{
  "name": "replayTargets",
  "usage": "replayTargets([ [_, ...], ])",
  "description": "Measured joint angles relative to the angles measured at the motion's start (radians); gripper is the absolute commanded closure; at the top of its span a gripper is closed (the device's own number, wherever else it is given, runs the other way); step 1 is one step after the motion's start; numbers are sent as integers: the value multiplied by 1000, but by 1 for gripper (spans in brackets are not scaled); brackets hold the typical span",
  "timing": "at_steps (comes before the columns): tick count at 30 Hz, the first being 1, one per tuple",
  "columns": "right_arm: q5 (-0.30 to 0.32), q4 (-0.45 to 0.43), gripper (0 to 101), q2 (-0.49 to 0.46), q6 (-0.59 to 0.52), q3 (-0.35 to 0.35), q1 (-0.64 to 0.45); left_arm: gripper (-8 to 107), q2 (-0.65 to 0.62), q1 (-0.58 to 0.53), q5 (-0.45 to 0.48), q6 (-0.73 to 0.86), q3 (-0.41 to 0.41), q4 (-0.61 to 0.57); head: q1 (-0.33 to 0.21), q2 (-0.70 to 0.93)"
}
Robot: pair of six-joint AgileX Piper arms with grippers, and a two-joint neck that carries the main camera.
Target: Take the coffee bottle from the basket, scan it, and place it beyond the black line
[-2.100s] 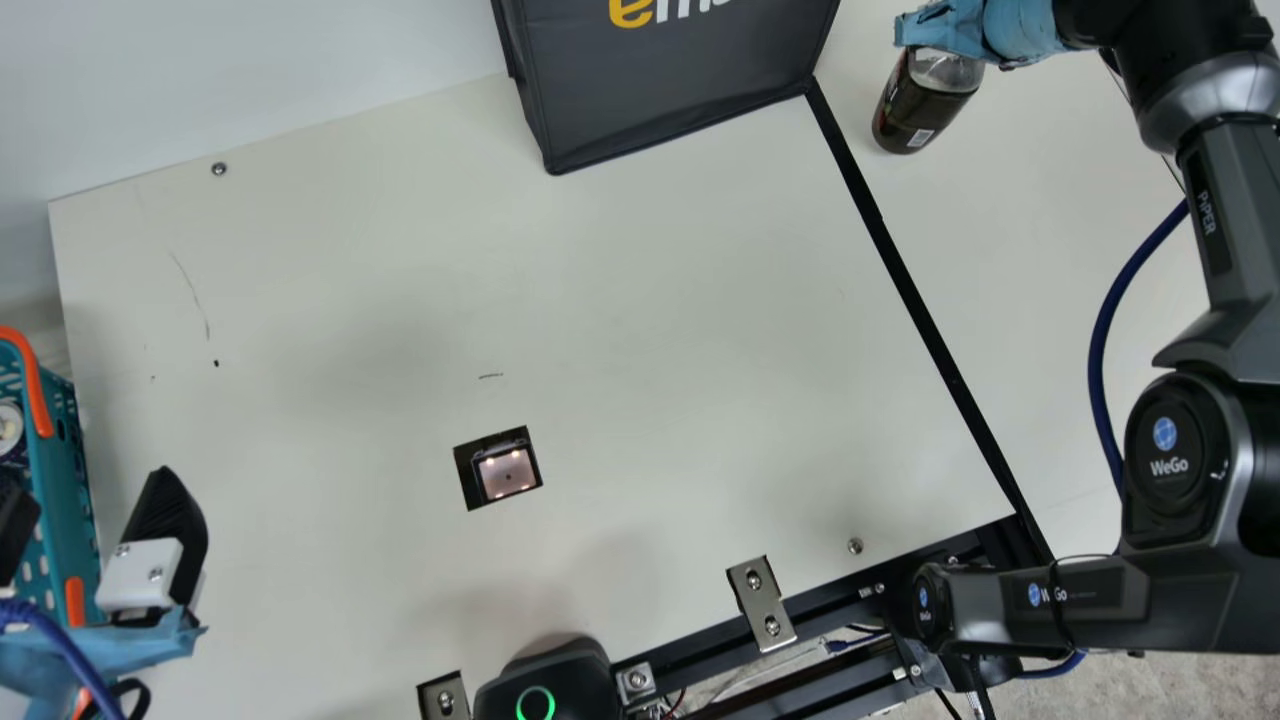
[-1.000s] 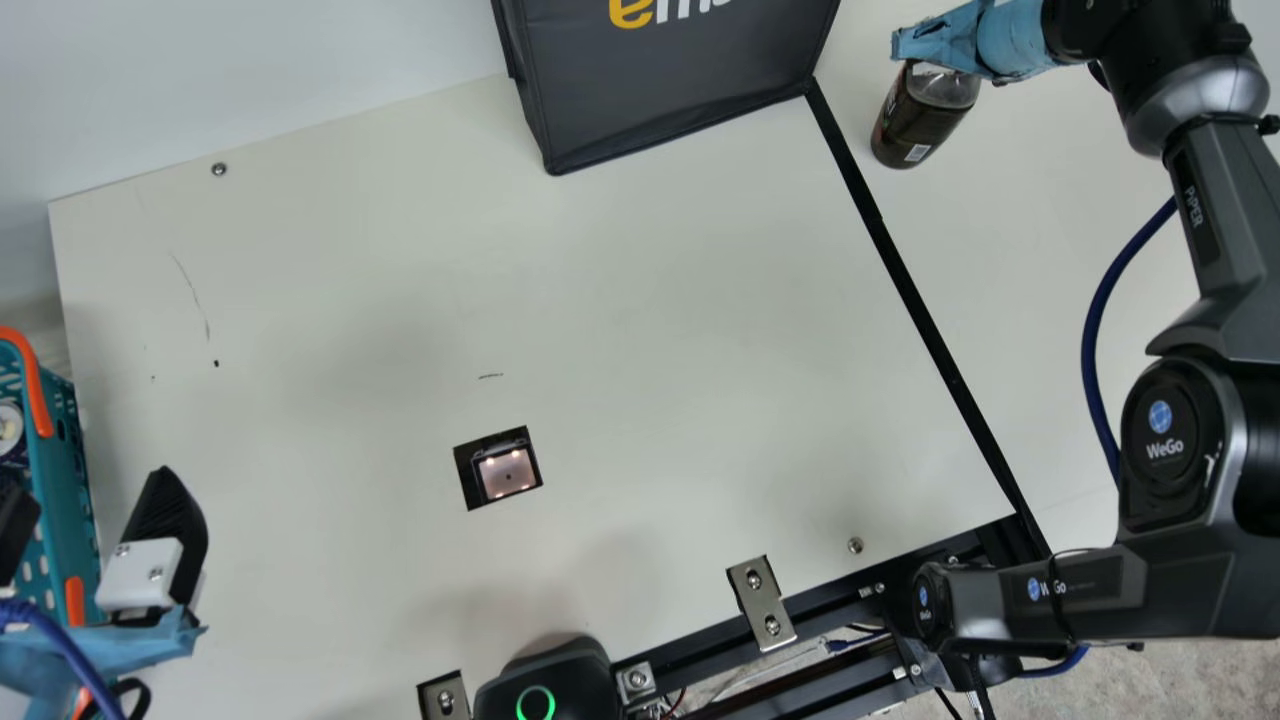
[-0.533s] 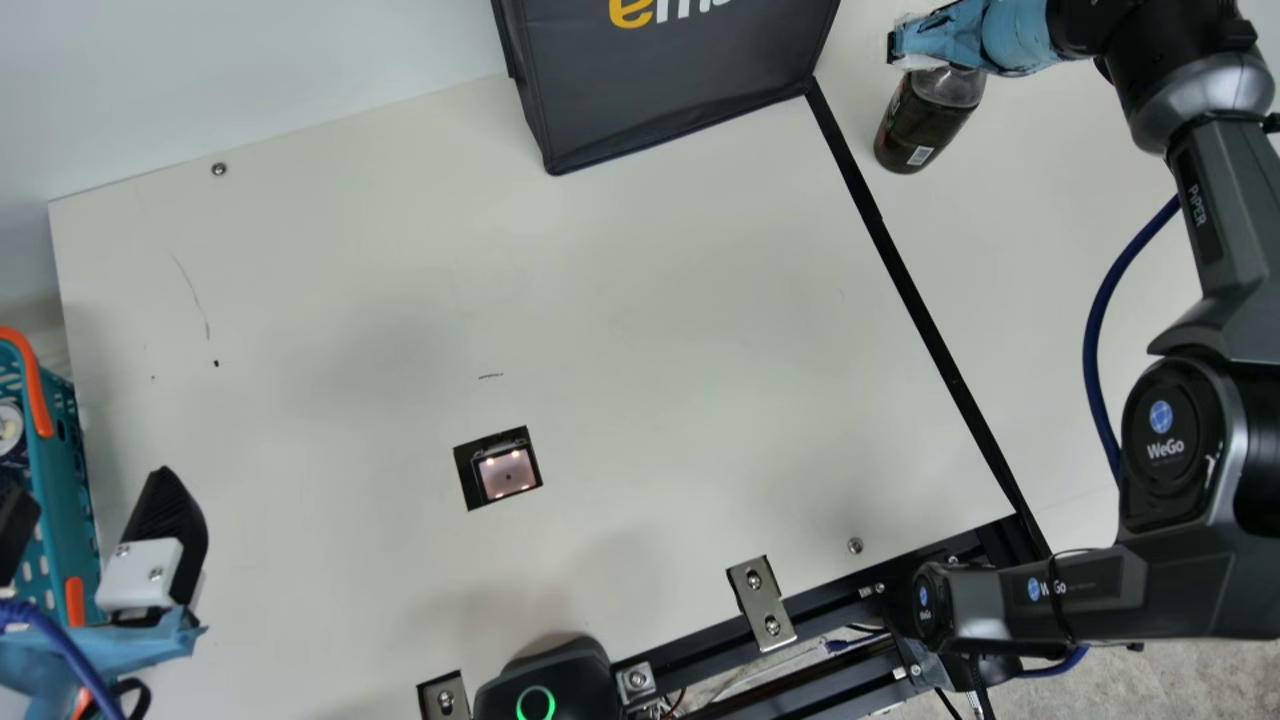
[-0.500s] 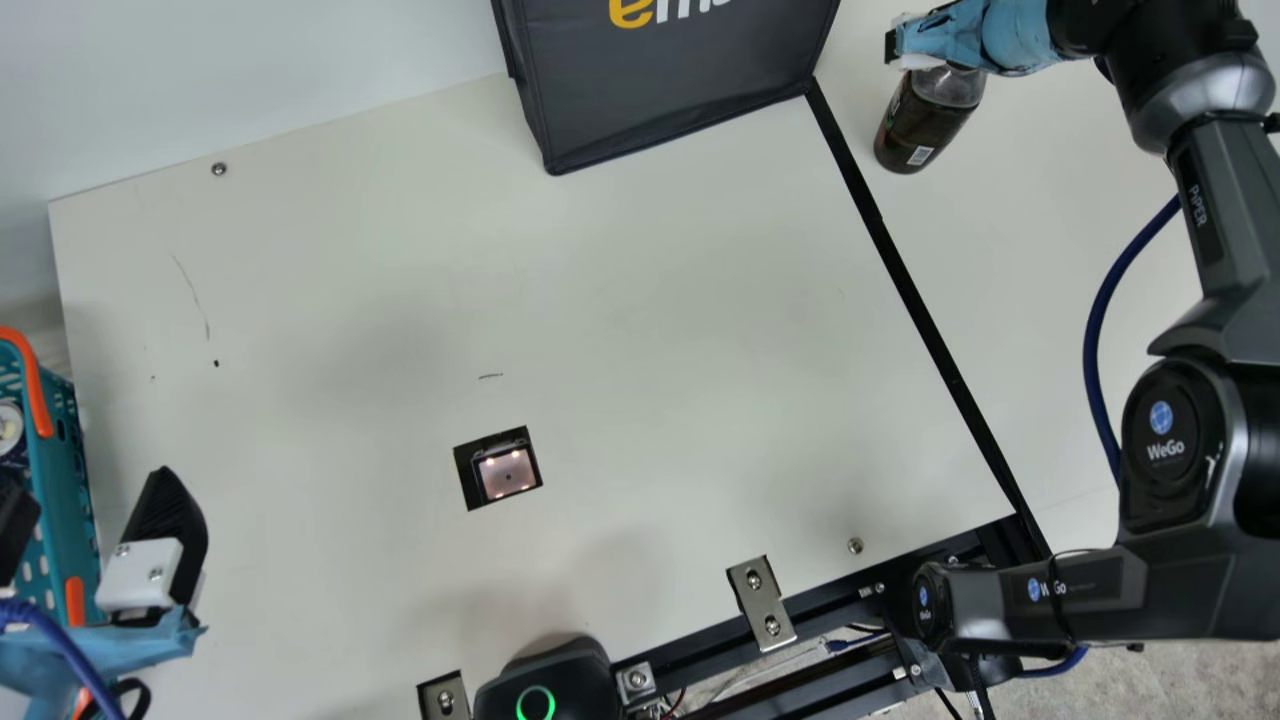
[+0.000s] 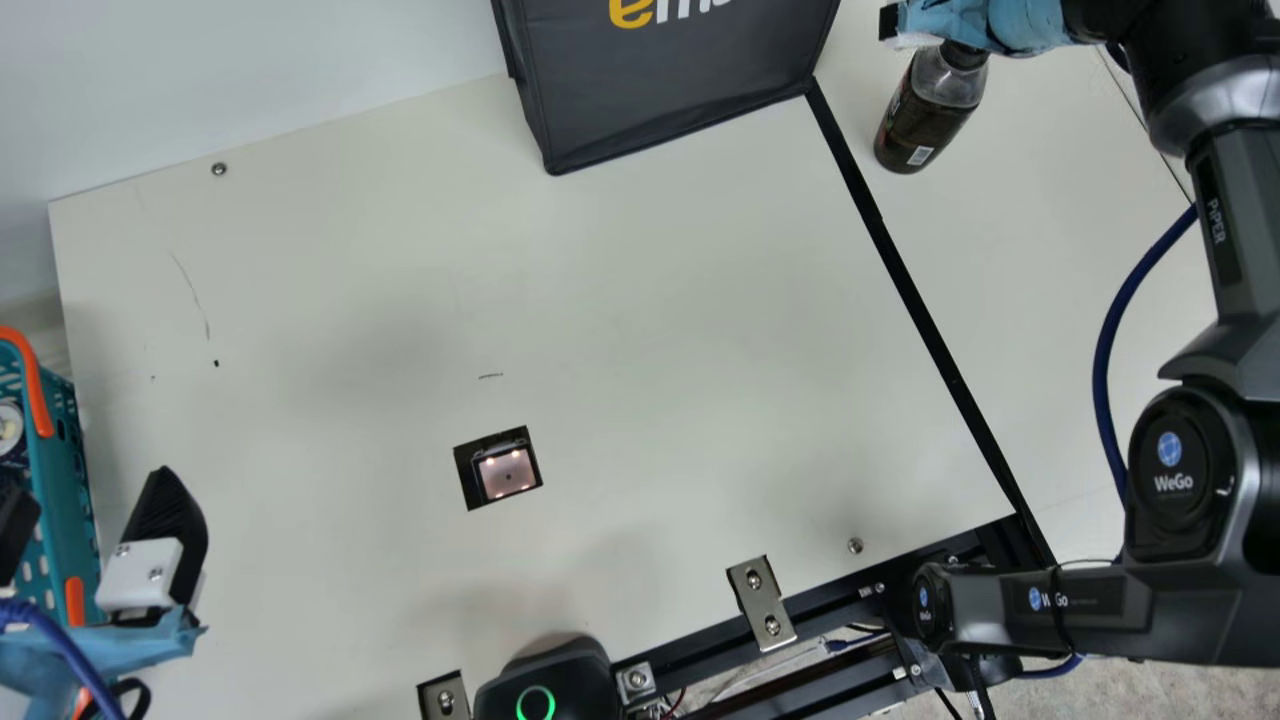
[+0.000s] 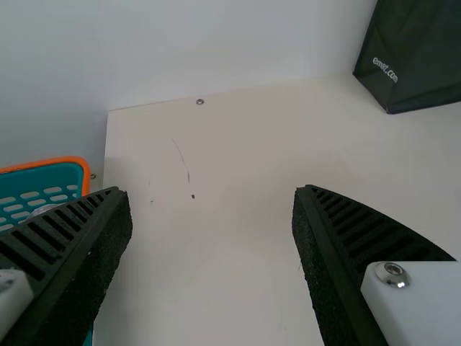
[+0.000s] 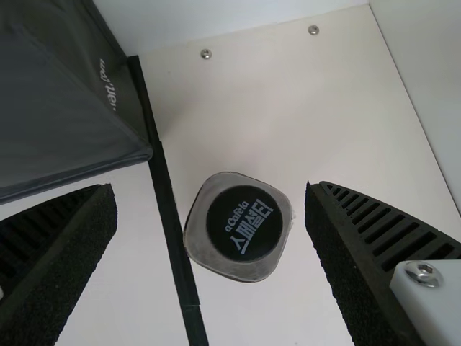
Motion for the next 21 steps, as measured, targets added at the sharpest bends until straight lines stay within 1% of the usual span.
replayTargets([
  [8,12,9,10,-36,1,-5,25,9,0,0,0,0,0,0,0,0],
  [21,17,14,10,-97,6,36,71,9,0,0,0,0,0,0,0,-2],
])
